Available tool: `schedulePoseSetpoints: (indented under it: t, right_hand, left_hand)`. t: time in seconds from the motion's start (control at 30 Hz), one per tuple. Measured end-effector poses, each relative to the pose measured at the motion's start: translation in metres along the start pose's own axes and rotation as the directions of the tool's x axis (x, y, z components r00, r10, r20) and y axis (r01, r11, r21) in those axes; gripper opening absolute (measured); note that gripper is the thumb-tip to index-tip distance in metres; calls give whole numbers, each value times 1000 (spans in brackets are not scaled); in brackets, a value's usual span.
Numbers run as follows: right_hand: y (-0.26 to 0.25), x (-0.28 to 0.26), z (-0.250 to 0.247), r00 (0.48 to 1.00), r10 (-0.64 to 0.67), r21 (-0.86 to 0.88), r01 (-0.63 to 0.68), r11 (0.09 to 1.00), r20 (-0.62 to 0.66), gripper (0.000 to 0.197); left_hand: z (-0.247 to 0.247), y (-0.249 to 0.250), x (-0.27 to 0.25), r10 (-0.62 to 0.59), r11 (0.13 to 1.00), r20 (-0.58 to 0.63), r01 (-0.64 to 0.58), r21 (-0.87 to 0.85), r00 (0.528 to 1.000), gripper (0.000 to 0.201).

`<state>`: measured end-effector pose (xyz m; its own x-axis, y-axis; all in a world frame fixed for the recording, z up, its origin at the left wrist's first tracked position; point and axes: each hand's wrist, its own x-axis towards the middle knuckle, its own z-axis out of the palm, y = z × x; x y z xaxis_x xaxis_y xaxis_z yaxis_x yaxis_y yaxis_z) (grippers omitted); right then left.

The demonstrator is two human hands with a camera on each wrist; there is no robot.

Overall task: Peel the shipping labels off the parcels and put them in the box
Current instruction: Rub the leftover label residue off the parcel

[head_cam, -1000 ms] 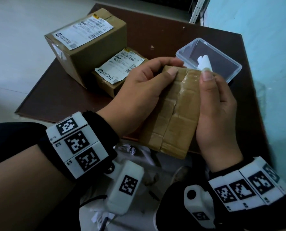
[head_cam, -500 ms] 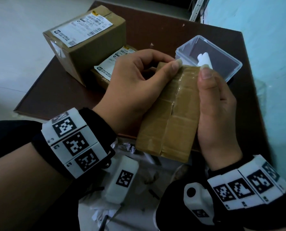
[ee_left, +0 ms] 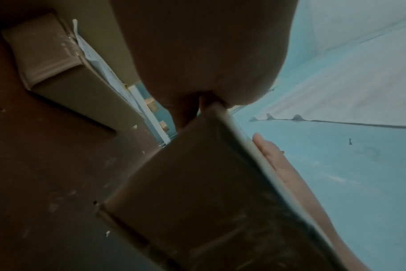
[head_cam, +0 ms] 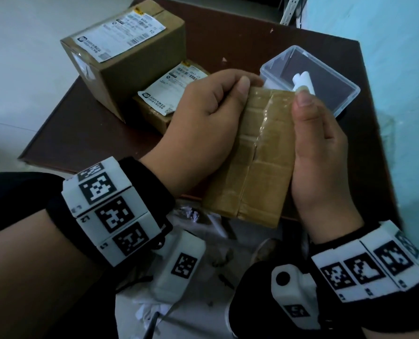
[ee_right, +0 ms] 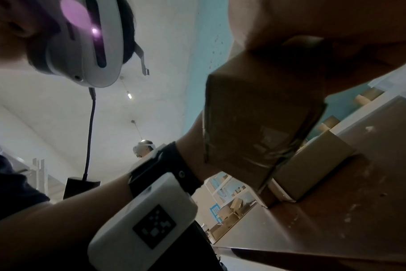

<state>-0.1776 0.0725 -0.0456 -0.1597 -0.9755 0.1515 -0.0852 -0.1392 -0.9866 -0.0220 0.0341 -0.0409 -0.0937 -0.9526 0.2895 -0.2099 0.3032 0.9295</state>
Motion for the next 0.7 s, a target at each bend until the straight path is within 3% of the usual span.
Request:
schedulePoseSetpoints:
  t: [0.13, 0.37, 0.5, 0.7]
  right_hand:
    - [0, -1, 0, 1000, -25, -46, 26, 999, 18, 34]
    - [1, -2, -1, 1000, -25, -47, 25, 999, 3, 42]
    - [-1, 0, -1, 1000, -6, -24, 6, 1000, -12, 36]
    - [0, -1, -2, 1000, -3, -32, 3, 999, -19, 33]
  left_hand:
    - [0, 4, -3, -38, 994, 20, 40, -99, 999, 19]
    - [-1, 0, -1, -23, 1000, 55, 23, 0, 998, 27]
    - [-3, 2, -1, -64, 997, 74, 67, -47, 995, 30]
    - [-3, 2, -1, -49, 993, 77, 58, -107, 996, 19]
